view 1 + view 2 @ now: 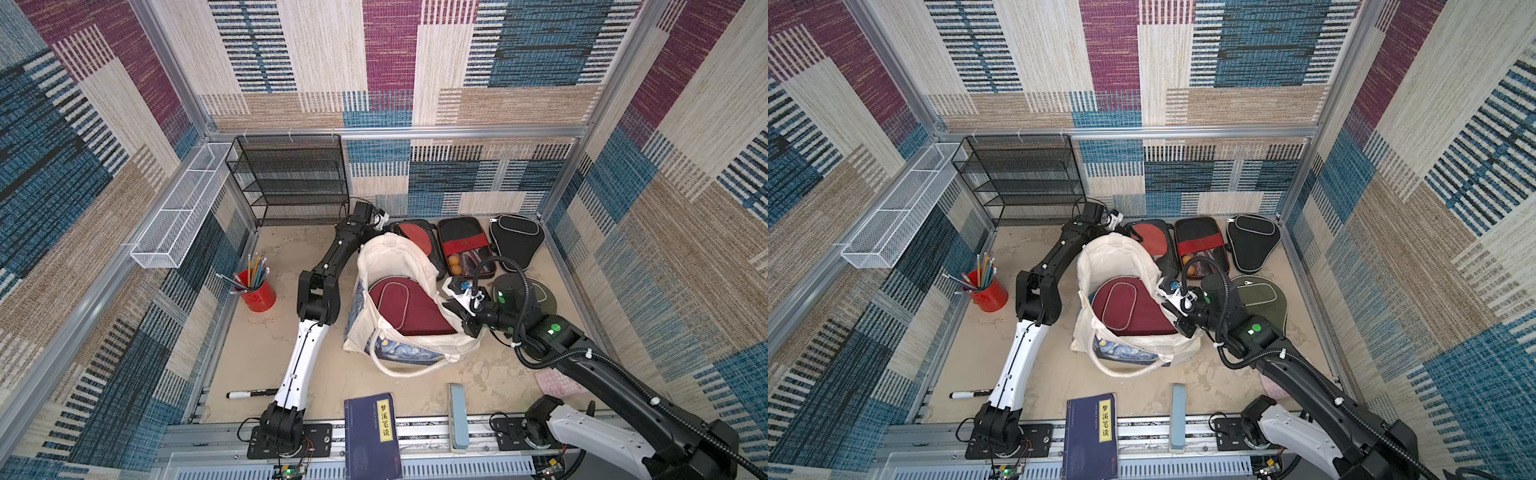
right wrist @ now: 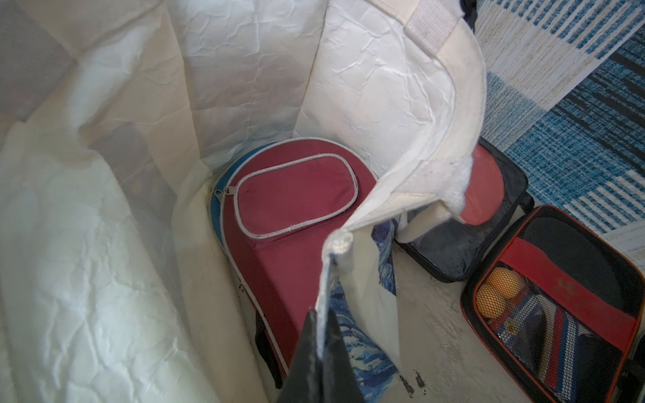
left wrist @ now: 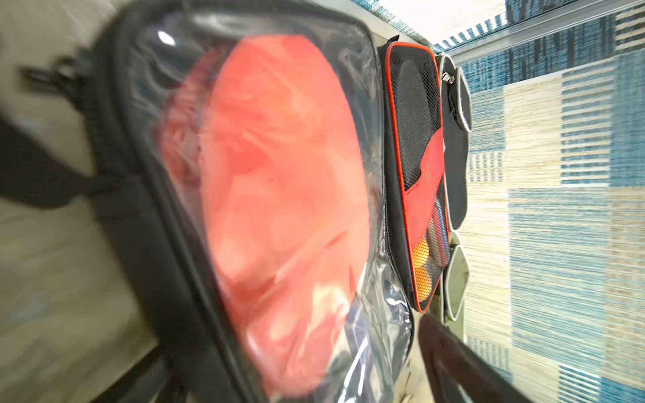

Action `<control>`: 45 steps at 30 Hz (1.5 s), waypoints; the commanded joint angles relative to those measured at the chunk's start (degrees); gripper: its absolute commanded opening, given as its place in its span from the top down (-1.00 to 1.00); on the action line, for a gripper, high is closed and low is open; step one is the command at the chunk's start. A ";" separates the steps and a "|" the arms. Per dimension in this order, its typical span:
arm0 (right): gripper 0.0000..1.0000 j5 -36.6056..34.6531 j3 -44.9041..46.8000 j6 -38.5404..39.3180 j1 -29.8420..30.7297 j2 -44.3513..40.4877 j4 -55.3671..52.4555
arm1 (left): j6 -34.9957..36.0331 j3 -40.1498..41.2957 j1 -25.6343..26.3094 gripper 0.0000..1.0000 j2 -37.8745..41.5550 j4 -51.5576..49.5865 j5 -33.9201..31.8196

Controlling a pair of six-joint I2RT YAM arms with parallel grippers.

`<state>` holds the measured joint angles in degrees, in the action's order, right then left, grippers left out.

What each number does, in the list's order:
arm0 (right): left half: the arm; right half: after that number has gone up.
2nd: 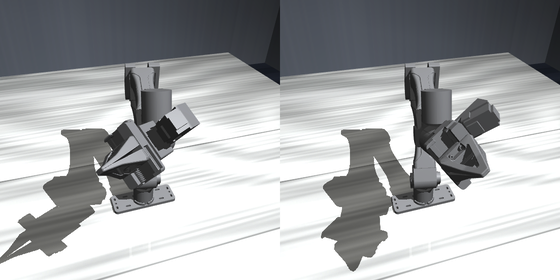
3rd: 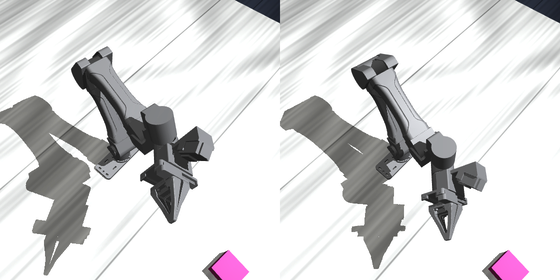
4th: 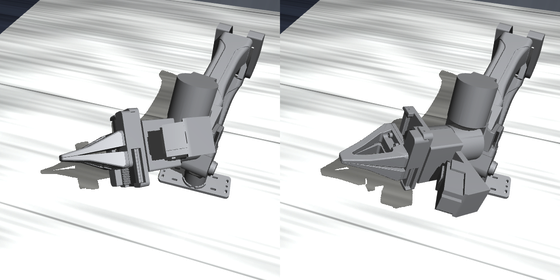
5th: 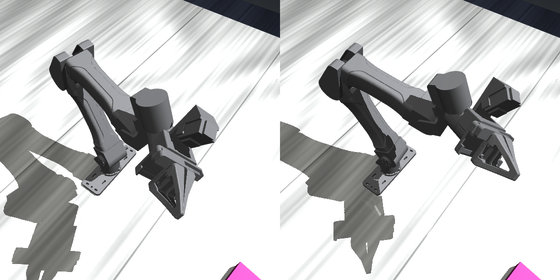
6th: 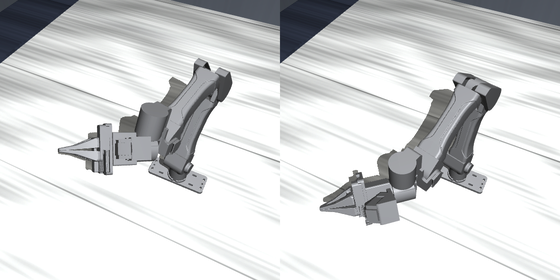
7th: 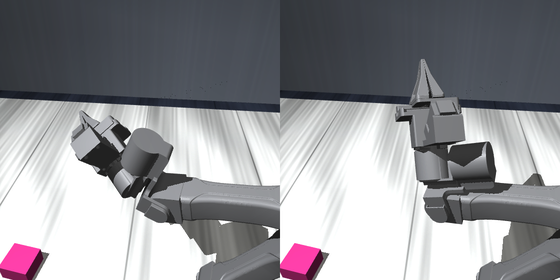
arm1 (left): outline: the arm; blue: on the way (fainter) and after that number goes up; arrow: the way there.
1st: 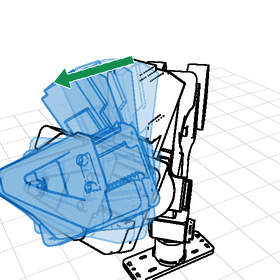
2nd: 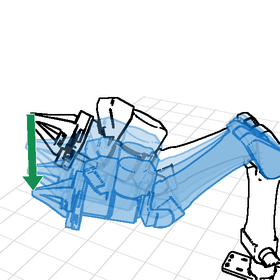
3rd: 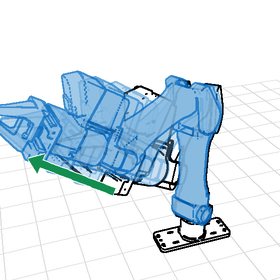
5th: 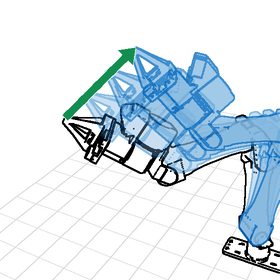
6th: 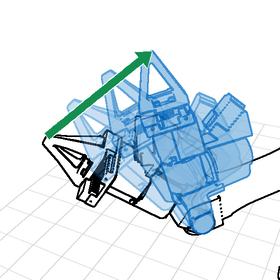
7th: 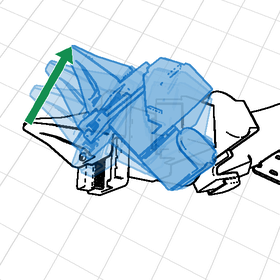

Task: Remove the ping pong set from the canvas bag
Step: Place the ping pong set at the center of the board, then pick up the ping pong set from the canvas bag.

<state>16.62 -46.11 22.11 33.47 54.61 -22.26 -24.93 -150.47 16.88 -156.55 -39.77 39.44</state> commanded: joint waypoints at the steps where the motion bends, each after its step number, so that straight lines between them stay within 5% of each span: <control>1: 1.00 -1.05 -0.12 -0.13 0.10 0.14 -1.13 | 6.16 0.04 -0.07 -0.99 3.64 -3.59 -3.34; 19: 1.00 -3.64 -2.43 -0.66 0.10 1.85 -2.41 | 15.25 0.20 0.23 -0.99 25.07 -13.76 -11.35; 29: 1.00 -5.81 -5.82 -0.75 0.10 5.04 -3.40 | 25.48 32.35 2.00 -0.99 51.53 -17.01 -20.53; 39: 1.00 -5.77 -7.93 -1.35 0.10 8.04 -4.70 | 25.43 46.40 5.52 -0.98 55.21 -17.36 -21.77; 43: 1.00 -6.51 -9.55 -1.72 0.09 9.30 -5.81 | 25.53 47.81 5.57 -0.59 55.17 -17.34 -24.44; 45: 1.00 -7.17 -10.63 -1.58 0.10 9.36 -6.49 | 25.46 47.36 5.57 0.27 55.21 -17.36 -24.76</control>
<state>11.31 -55.53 21.04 33.52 63.81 -27.31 -1.74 -102.89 22.50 -101.69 -56.88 16.49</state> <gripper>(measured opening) 0.050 0.642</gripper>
